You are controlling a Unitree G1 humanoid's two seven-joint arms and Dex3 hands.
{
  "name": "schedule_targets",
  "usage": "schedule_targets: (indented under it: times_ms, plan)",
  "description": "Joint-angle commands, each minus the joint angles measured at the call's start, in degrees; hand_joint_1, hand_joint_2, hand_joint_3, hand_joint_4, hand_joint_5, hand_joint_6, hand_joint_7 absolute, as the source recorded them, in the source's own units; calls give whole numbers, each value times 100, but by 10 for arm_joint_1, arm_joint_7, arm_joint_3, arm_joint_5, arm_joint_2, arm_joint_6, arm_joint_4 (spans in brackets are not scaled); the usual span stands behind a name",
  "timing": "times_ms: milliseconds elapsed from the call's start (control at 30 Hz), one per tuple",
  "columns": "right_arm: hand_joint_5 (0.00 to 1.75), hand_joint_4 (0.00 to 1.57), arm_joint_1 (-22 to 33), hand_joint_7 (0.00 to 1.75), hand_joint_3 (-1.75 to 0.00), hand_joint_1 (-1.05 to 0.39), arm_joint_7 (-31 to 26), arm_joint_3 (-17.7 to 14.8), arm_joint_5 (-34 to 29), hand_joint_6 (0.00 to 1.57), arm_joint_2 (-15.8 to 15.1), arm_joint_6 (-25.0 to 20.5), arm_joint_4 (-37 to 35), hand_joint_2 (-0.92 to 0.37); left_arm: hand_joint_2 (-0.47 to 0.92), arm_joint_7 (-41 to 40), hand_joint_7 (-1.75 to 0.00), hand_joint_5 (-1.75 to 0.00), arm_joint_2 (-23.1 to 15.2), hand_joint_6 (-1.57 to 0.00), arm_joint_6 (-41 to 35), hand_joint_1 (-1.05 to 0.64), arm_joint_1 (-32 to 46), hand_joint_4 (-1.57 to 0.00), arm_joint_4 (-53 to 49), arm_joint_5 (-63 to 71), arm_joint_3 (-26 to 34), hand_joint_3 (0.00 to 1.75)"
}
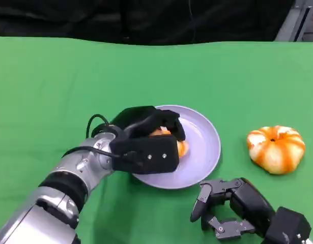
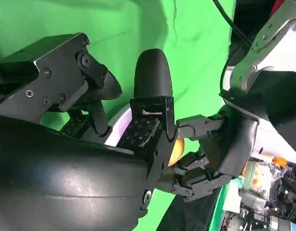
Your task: Grasp the bread from the table and place it into the plate.
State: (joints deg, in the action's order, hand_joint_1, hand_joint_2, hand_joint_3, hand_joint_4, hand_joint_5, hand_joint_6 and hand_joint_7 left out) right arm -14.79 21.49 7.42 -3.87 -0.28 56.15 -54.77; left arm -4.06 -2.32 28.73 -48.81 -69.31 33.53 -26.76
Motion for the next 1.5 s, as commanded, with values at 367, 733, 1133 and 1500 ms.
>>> schedule_targets:
  times_ms: [367, 733, 1133, 1500]
  plan:
    - [141, 98, 7, 107, -113, 16, 0, 3, 1, 99, -5, 3, 8, -53, 92, 59, 0, 0, -11, -40, -1, -76, -12, -56, 7, -5, -6, 69]
    - [142, 99, 5, 109, -116, 18, 2, 1, 4, 100, -4, 1, 4, -52, 92, 54, -1, -4, -21, -43, 25, -95, 0, -65, 19, -26, 13, 91]
    - [139, 97, 4, 108, -119, 19, 1, 4, 1, 101, -6, -9, 8, -51, 92, 29, -2, -1, -44, -48, 47, -89, 38, -65, 95, -43, 40, 85]
    - [140, 98, 5, 109, -112, 23, 2, 1, 1, 100, -7, -4, 4, -57, 92, 1, -3, -4, -76, -58, 32, -71, 136, -77, 282, -50, 79, 66]
